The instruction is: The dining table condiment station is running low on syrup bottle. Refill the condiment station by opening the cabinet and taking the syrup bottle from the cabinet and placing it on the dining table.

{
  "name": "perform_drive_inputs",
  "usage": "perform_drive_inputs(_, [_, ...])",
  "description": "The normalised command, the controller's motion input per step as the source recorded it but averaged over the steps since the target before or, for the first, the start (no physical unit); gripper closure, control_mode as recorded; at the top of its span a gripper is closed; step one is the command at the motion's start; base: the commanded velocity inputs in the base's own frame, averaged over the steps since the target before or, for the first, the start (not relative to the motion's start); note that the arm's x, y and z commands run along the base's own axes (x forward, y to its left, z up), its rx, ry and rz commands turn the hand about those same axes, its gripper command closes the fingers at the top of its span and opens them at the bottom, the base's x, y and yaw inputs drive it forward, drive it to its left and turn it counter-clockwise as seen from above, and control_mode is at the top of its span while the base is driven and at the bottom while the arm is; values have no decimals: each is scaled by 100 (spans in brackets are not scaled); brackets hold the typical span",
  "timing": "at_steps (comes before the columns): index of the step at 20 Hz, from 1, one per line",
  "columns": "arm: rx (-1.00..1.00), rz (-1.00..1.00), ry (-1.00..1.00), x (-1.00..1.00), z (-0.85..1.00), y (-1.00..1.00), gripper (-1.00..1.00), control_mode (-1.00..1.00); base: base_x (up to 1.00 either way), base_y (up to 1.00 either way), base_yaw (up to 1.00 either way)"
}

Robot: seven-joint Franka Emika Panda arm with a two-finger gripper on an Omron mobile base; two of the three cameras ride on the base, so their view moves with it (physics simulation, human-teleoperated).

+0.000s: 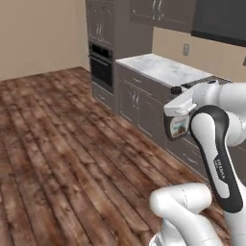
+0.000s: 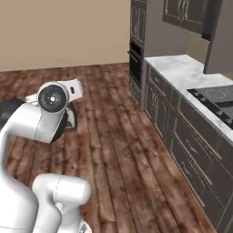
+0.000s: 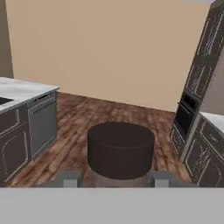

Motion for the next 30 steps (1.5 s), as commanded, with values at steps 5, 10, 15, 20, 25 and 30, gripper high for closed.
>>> perform_drive_inputs(5, [0, 0, 0, 0, 0, 0, 100, 100, -66, 0, 68])
perform_drive_inputs(10, [0, 0, 0, 0, 0, 0, 100, 100, -55, 0, 70])
perform_drive_inputs(15, [0, 0, 0, 0, 0, 0, 100, 100, -26, 4, 71])
perform_drive_inputs(20, [0, 0, 0, 0, 0, 0, 100, 100, -16, 9, 69])
perform_drive_inputs(25, [0, 0, 0, 0, 0, 0, 100, 100, -8, 35, 61])
perform_drive_inputs(30, [0, 0, 0, 0, 0, 0, 100, 100, 18, 90, 39])
